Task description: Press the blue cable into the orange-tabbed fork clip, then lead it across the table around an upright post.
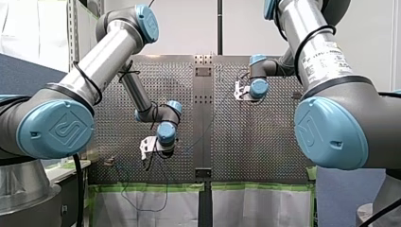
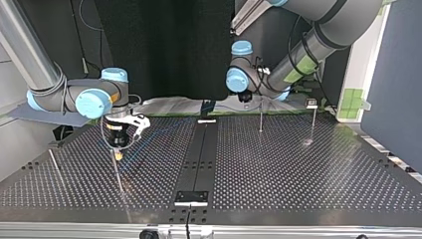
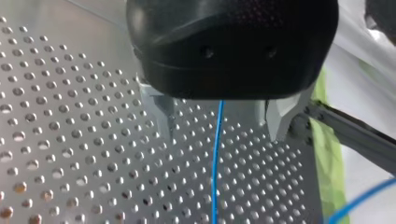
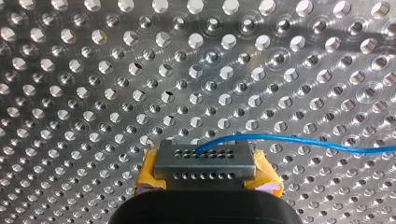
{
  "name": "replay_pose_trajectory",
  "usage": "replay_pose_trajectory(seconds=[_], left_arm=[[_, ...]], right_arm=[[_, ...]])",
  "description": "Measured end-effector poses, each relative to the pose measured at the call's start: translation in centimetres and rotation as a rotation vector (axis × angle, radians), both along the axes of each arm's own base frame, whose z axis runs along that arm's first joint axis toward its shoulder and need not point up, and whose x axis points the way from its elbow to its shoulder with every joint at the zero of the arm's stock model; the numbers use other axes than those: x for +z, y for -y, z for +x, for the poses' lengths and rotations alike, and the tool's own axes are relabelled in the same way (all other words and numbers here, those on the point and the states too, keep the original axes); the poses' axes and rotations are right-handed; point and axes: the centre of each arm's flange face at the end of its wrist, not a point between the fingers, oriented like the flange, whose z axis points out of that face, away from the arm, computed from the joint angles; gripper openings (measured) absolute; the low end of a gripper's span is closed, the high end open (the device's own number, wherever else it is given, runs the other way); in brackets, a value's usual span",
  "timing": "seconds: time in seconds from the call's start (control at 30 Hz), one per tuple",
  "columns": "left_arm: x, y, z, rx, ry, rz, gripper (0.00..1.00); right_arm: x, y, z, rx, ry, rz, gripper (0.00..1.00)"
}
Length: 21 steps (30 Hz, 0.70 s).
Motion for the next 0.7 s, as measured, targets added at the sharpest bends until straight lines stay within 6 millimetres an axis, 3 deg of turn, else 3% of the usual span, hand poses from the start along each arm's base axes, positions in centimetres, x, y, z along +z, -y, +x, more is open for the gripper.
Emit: replay_pose_trajectory(seconds=[0.7], left_arm=[[-1.9,-1.3,0.8,0.044,0.021,0.076,0.97]], right_arm=[[0.0,-0.1,0.2,0.003,0.000,0.000,0.02]])
